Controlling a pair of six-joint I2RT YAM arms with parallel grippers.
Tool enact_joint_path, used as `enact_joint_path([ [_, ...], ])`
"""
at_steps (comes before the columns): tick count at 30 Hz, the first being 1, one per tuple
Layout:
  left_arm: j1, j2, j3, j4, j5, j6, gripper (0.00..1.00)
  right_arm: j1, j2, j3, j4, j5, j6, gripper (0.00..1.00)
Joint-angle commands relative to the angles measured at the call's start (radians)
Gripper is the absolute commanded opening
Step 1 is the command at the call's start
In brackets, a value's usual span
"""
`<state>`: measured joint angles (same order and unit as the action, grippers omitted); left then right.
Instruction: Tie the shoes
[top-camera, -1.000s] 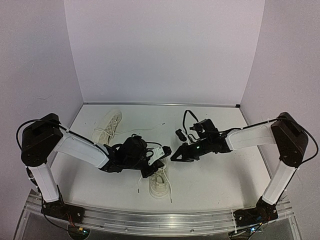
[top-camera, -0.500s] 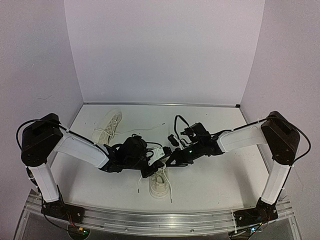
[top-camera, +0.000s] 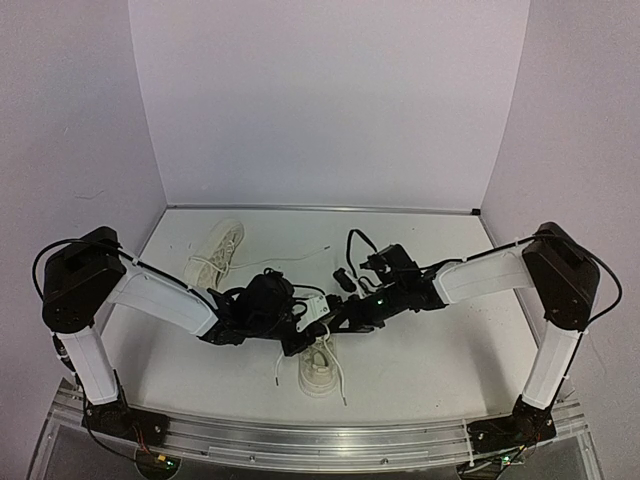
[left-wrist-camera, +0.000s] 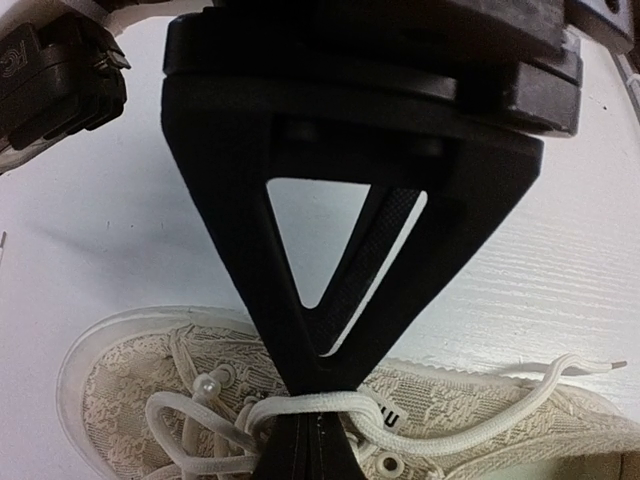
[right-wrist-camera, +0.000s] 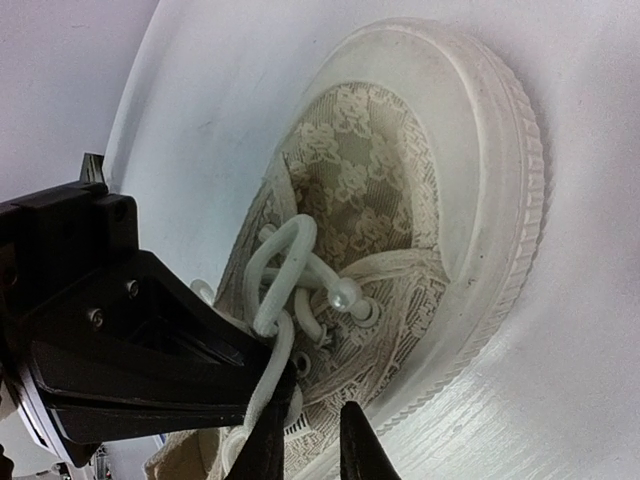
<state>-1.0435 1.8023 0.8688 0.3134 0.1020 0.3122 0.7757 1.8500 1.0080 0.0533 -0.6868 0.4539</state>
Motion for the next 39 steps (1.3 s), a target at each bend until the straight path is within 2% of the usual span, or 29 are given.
enact_joint_path([
  [1, 0.006, -0.001, 0.010, 0.000, 0.006, 0.008, 0.00, 0.017, 0.000, 0.029, 0.039, -0.027, 0.019, 0.19],
  [10, 0.007, -0.012, -0.006, 0.027, 0.013, 0.010, 0.00, 0.021, 0.027, 0.033, 0.066, -0.047, 0.036, 0.22],
  [22, 0.007, -0.039, -0.095, 0.220, 0.036, -0.020, 0.00, 0.022, 0.026, 0.013, 0.138, -0.095, 0.071, 0.22],
  [36, 0.007, -0.064, -0.139, 0.328, 0.007, -0.037, 0.00, 0.016, 0.030, -0.002, 0.140, -0.085, 0.095, 0.23],
  [39, 0.007, -0.076, -0.156, 0.354, -0.002, -0.038, 0.00, 0.010, 0.024, -0.007, 0.140, -0.084, 0.100, 0.27],
])
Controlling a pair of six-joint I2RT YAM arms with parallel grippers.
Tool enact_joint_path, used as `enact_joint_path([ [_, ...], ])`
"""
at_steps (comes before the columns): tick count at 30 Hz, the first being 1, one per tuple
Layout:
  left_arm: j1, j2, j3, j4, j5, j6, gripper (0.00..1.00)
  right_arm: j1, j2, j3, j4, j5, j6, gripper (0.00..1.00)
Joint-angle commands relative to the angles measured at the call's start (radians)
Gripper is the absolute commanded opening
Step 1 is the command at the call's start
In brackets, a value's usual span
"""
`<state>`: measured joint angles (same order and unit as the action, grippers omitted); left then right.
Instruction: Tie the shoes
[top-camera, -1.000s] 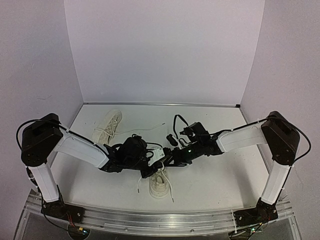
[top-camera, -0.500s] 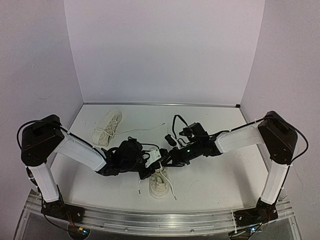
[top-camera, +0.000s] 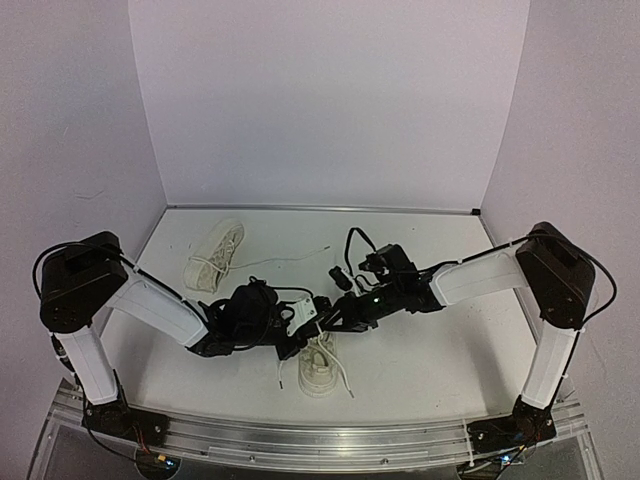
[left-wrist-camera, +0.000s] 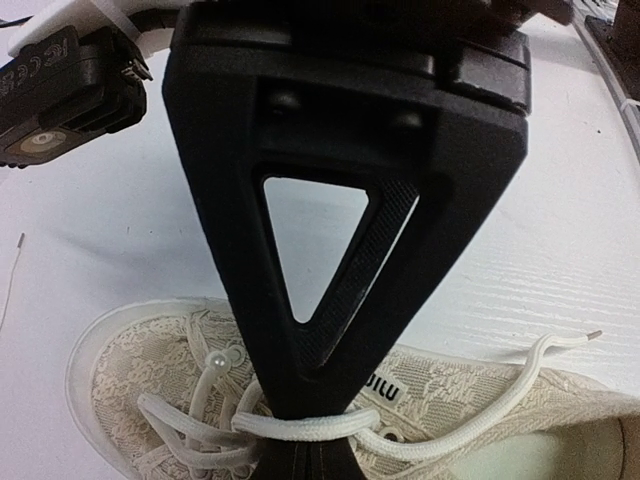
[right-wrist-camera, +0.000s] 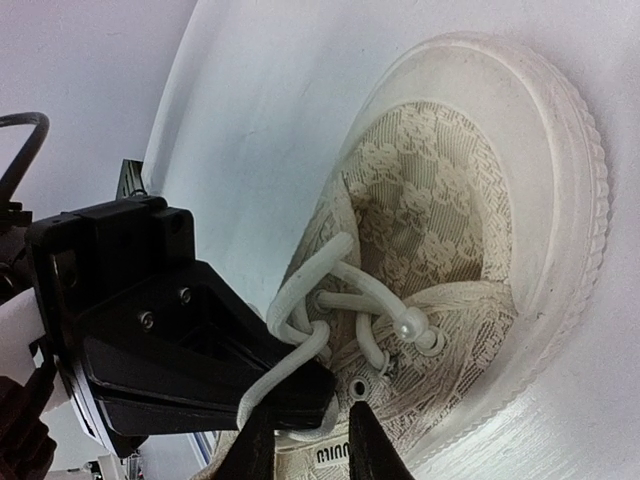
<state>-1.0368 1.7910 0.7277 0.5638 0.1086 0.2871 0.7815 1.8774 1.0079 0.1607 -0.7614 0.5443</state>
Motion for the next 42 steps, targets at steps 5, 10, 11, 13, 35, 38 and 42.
enact_joint_path([
  [5, 0.000, -0.079, -0.034, 0.133, -0.016, -0.010, 0.00, 0.002, -0.006, -0.007, 0.035, -0.018, 0.013, 0.28],
  [10, -0.002, -0.077, -0.044, 0.171, -0.014, -0.011, 0.00, 0.001, -0.011, -0.005, 0.053, -0.044, 0.022, 0.24],
  [11, -0.002, -0.076, -0.046, 0.182, -0.015, -0.011, 0.00, 0.001, -0.012, -0.005, 0.056, -0.048, 0.024, 0.24],
  [13, -0.002, -0.074, -0.054, 0.214, -0.019, -0.014, 0.00, 0.001, -0.011, -0.006, 0.061, -0.055, 0.030, 0.23],
  [35, -0.009, 0.004, -0.084, 0.400, -0.038, -0.012, 0.00, -0.011, 0.007, -0.025, 0.082, -0.090, 0.052, 0.19],
  [38, -0.011, 0.016, -0.083, 0.414, -0.038, -0.015, 0.00, -0.011, 0.012, -0.028, 0.090, -0.096, 0.057, 0.19],
  [42, -0.012, 0.027, -0.079, 0.425, -0.036, -0.019, 0.00, -0.011, 0.017, -0.029, 0.104, -0.106, 0.067, 0.18],
])
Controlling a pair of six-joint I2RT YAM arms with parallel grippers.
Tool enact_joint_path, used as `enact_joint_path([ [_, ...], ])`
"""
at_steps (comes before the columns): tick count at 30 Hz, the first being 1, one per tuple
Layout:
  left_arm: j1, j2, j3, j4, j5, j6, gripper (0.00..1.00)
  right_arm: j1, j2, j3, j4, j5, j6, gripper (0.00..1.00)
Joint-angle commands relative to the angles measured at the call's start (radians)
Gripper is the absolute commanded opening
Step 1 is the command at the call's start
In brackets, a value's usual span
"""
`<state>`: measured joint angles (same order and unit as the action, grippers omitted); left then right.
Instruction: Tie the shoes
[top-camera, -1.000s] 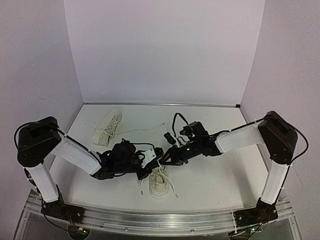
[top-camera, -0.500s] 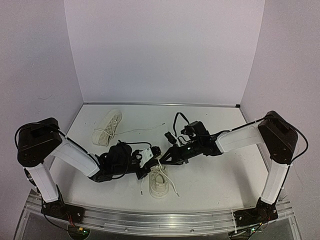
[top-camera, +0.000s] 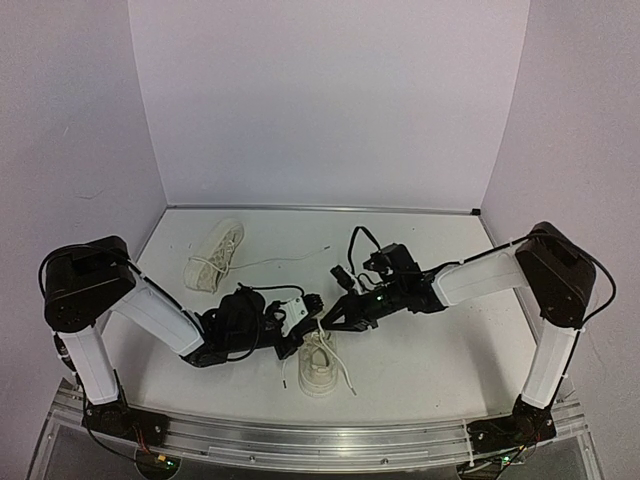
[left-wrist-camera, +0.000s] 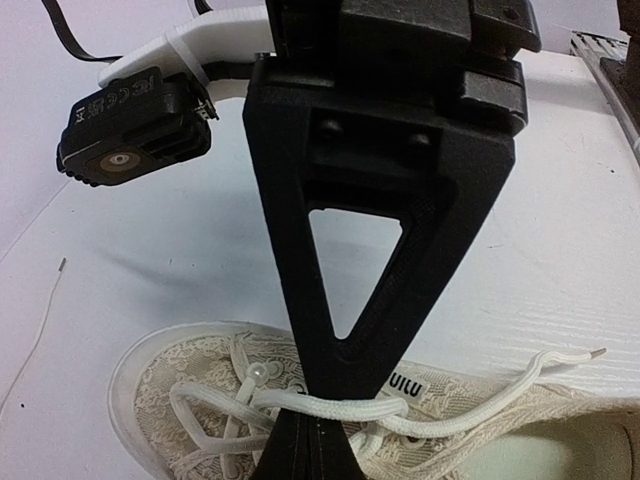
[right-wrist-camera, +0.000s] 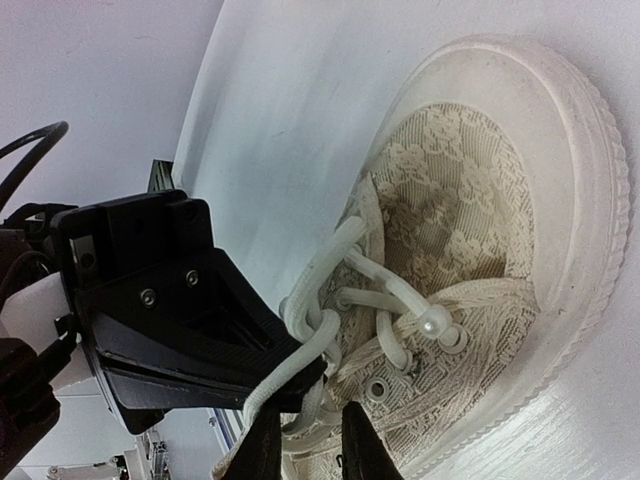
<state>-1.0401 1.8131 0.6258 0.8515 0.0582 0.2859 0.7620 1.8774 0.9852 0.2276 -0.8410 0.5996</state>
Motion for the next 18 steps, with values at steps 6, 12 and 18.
enact_joint_path([
  [6, -0.009, 0.011, 0.020, 0.157, 0.015, -0.023, 0.00, 0.008, 0.023, -0.006, 0.052, -0.038, 0.019, 0.10],
  [12, -0.010, 0.007, 0.020, 0.148, 0.017, -0.021, 0.00, 0.007, 0.022, -0.012, 0.055, -0.036, 0.018, 0.00],
  [18, -0.009, -0.077, 0.033, -0.036, 0.012, 0.004, 0.07, -0.001, -0.008, -0.038, 0.053, -0.012, 0.010, 0.00],
])
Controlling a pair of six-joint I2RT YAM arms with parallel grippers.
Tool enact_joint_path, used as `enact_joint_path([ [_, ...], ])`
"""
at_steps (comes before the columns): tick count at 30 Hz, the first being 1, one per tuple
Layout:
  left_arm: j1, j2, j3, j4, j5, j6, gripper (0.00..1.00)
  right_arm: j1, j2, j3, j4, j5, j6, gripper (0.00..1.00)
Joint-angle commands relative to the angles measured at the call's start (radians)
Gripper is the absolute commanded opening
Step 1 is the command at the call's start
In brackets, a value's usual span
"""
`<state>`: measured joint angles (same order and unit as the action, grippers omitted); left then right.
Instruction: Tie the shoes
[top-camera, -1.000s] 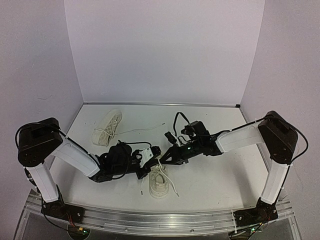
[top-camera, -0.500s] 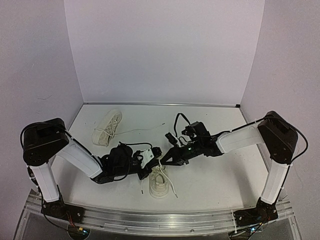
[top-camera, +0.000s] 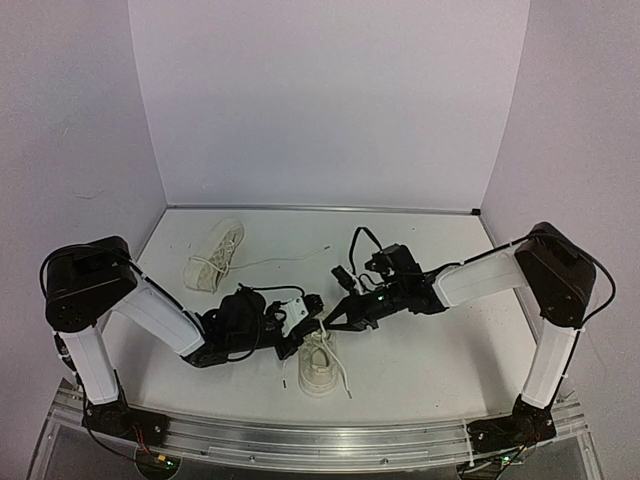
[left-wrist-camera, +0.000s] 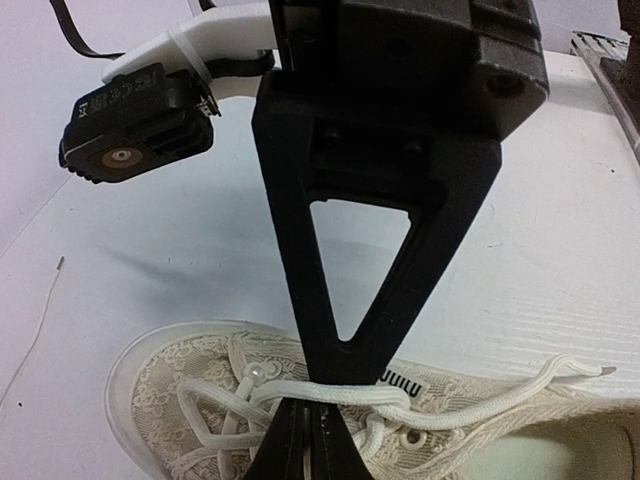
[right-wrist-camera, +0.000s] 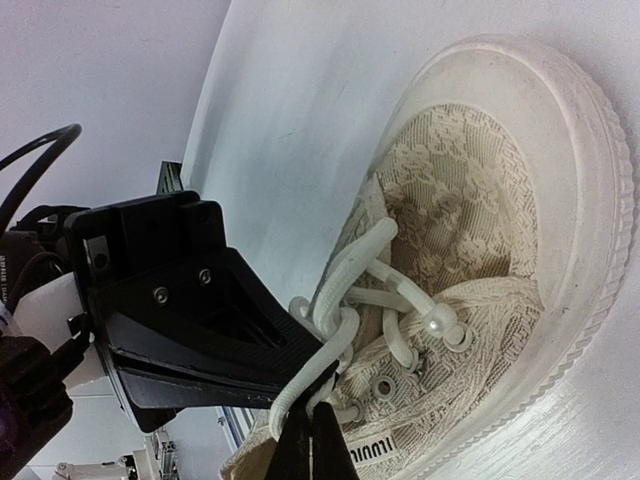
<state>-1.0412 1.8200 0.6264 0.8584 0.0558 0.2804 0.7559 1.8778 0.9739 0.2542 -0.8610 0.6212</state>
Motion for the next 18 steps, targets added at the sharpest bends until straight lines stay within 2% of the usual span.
enact_joint_path([
  [1, -0.008, -0.109, 0.033, -0.090, 0.015, 0.014, 0.09, 0.004, -0.016, -0.032, 0.027, 0.012, -0.014, 0.00],
  [9, 0.003, -0.289, 0.089, -0.466, 0.026, 0.045, 0.24, 0.004, -0.035, -0.036, 0.027, 0.027, -0.021, 0.00],
  [14, 0.078, -0.349, 0.127, -0.614, 0.056, -0.006, 0.38, 0.003, -0.064, -0.041, 0.019, 0.041, -0.028, 0.00],
  [18, 0.133, -0.373, 0.153, -0.646, 0.096, -0.079, 0.44, 0.004, -0.079, -0.040, -0.011, 0.047, -0.051, 0.00],
])
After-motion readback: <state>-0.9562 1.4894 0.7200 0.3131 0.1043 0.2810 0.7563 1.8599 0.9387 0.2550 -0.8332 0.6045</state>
